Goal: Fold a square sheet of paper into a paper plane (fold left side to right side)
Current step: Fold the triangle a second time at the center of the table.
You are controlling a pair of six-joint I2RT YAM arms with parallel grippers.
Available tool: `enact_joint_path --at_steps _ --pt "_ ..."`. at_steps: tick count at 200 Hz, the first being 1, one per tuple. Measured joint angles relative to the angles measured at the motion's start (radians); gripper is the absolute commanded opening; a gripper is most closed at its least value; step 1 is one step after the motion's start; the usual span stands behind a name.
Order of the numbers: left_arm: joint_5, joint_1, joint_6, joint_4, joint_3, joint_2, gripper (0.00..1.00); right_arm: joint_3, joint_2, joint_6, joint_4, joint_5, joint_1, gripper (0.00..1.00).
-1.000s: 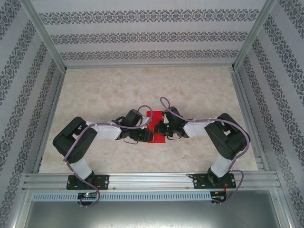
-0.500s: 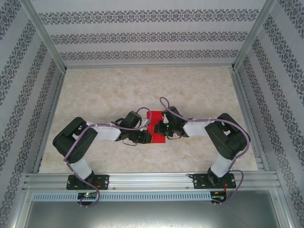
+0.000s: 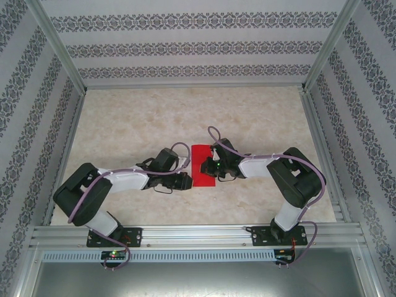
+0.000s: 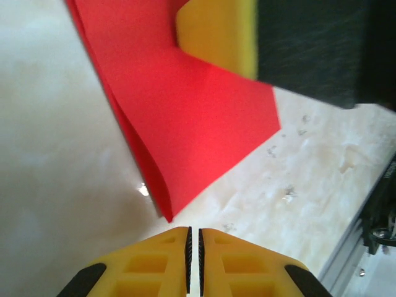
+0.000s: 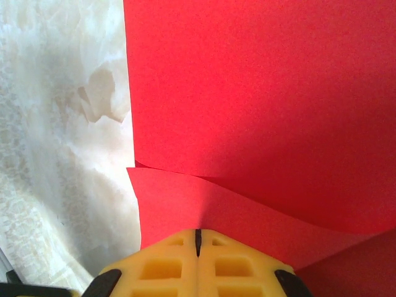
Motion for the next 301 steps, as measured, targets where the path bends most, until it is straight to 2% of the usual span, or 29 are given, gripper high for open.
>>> enact_joint_path --at_steps 39,92,143,180,211,238,301 --pt "0.002 0.0 -0.006 0.0 0.034 -0.014 0.16 0.0 0.0 0.0 0.0 0.0 0.0 0.0" --pt "0.007 0.0 -0.005 0.002 0.092 0.139 0.17 0.0 0.0 0.0 0.0 0.0 0.0 0.0" --pt "-0.001 -0.001 0.002 0.0 0.11 0.177 0.09 -0.002 -0.011 -0.003 -0.007 0.003 0.0 0.0" --pt "0.0 -0.001 0.002 0.019 0.102 0.177 0.06 -0.08 -0.131 -0.008 -0.012 0.024 0.005 0.0" --pt "-0.001 -0.001 0.002 0.037 0.092 0.174 0.06 -0.114 -0.195 -0.008 0.0 0.049 0.059 0.0" --pt "-0.002 -0.001 0.002 0.038 0.092 0.174 0.06 -0.114 -0.193 -0.007 0.024 0.067 0.098 0.0" --pt "-0.016 -0.008 0.003 0.038 0.092 0.171 0.05 -0.085 -0.082 -0.023 0.048 0.083 0.103 0.0"
